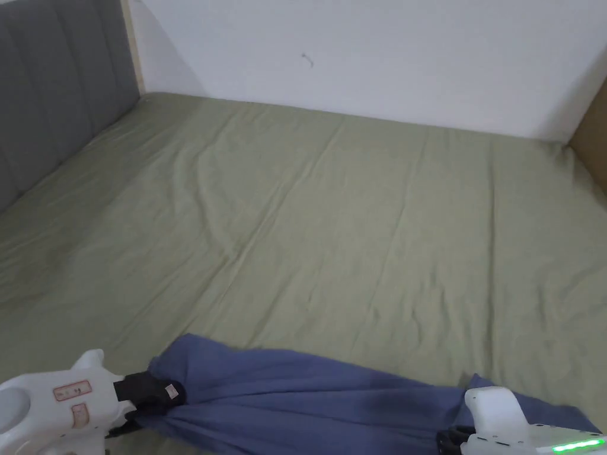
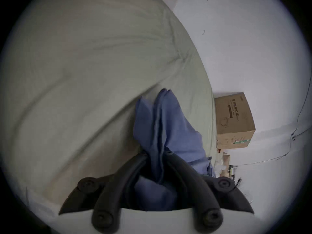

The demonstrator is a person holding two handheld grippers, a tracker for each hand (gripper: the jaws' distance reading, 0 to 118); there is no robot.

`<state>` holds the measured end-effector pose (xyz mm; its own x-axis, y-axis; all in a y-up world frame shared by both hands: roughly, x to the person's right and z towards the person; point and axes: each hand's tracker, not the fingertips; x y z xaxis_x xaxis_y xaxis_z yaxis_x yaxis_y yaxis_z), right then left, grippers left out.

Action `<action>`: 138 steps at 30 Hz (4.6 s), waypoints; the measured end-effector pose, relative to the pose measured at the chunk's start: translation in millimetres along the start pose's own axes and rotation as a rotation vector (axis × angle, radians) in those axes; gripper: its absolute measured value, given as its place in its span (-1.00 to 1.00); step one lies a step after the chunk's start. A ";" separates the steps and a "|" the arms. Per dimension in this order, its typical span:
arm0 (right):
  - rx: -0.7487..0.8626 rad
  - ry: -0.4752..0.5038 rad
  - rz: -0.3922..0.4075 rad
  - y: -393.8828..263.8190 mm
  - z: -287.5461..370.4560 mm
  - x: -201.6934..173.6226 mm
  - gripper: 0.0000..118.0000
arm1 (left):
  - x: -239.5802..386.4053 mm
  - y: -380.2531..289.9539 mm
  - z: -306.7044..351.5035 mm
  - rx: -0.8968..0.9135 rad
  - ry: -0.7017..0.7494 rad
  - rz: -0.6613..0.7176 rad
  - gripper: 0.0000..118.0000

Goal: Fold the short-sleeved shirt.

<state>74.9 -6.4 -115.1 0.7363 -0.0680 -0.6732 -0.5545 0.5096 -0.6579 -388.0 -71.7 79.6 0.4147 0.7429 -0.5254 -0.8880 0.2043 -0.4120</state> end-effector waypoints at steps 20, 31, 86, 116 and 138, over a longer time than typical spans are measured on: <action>0.049 0.026 -0.086 -12.4 15.4 20.7 -1.00 | 165.3 -18.9 48.6 0.135 0.161 -0.630 -0.85; 0.067 0.015 -0.231 -44.7 30.6 60.7 -1.00 | 231.3 -152.0 -105.0 -0.286 -0.037 -0.888 0.63; 0.036 0.050 -0.248 -21.6 23.1 29.6 -1.00 | 60.9 -54.8 -28.3 -0.199 -0.140 -0.267 0.73; 0.013 0.065 -0.274 -7.9 11.1 17.7 -1.00 | 6.0 51.3 28.9 -0.112 -0.059 -0.130 -0.84; 0.085 0.048 -0.432 -48.9 41.0 90.9 -1.00 | 297.2 -131.0 -107.6 -0.426 -0.081 -0.706 -0.68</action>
<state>184.9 -2.3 -130.2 0.8733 -0.3293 -0.3590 -0.1645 0.4942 -0.8536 -127.1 53.8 -102.7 0.8166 0.5771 0.0111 -0.2660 0.3932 -0.8801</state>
